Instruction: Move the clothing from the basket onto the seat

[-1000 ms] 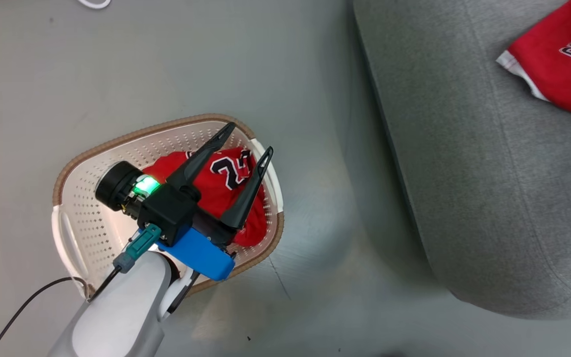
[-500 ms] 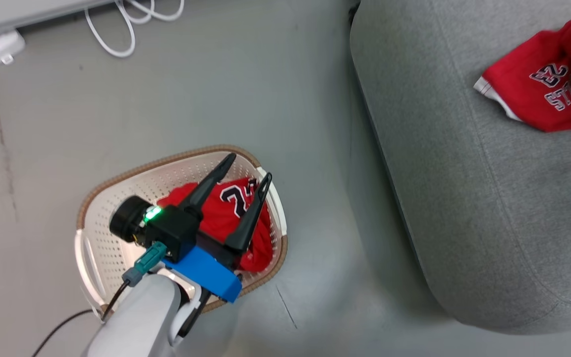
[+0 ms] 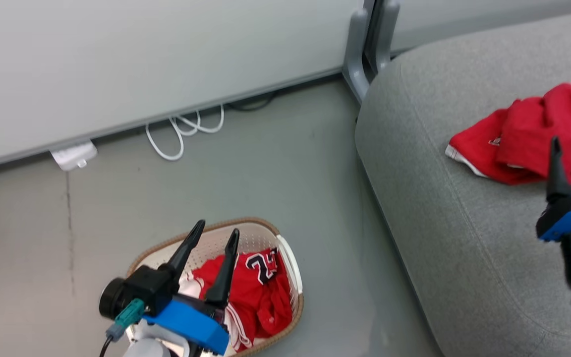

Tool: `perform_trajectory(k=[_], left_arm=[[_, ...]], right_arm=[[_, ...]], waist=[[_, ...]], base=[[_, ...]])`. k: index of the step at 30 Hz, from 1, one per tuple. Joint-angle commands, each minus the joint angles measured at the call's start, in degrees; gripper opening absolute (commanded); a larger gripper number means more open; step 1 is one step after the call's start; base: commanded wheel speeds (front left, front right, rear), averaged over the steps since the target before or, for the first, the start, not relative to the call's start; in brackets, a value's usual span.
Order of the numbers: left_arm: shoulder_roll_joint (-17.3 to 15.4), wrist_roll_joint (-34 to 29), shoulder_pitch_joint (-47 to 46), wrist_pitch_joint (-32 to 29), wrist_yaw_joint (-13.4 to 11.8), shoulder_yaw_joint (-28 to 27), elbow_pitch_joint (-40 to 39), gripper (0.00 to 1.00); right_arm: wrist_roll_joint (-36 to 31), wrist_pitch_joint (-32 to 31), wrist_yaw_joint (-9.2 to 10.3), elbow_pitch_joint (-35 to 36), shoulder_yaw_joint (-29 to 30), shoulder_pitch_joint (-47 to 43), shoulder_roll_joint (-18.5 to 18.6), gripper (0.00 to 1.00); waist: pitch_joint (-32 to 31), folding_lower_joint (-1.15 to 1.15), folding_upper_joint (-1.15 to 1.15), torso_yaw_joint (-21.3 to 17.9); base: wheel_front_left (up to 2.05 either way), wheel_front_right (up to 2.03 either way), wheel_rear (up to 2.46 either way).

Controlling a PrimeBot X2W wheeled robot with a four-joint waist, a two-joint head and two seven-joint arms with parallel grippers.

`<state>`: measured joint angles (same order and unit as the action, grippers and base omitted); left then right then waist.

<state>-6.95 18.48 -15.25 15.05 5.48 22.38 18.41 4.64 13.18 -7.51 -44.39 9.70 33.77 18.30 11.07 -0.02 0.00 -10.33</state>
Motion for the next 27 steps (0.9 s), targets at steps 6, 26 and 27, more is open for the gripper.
perform_trajectory(k=[6,26,27], left_arm=[[1.03,-1.08,5.37,0.17,-0.89,-5.03,-0.21,1.0],[1.8,-4.55,11.67,0.19,-0.34,-17.4,-1.06,1.0],[1.93,-4.63,11.52,0.18,-0.23,-17.55,-0.95,1.0]], right_arm=[[0.44,-1.19,0.04,11.34,-2.96,-9.95,-3.12,1.0],[-1.91,-11.96,0.03,43.89,-5.12,-33.81,-14.01,1.0],[-1.95,-12.05,0.04,44.28,-5.38,-34.28,-14.21,1.0]], waist=[[-6.78,0.02,0.0,2.46],[-10.72,0.02,0.0,8.8],[-10.78,0.02,0.0,9.13]], base=[[0.0,0.0,0.0],[0.0,0.0,0.0],[0.0,0.0,0.0]])
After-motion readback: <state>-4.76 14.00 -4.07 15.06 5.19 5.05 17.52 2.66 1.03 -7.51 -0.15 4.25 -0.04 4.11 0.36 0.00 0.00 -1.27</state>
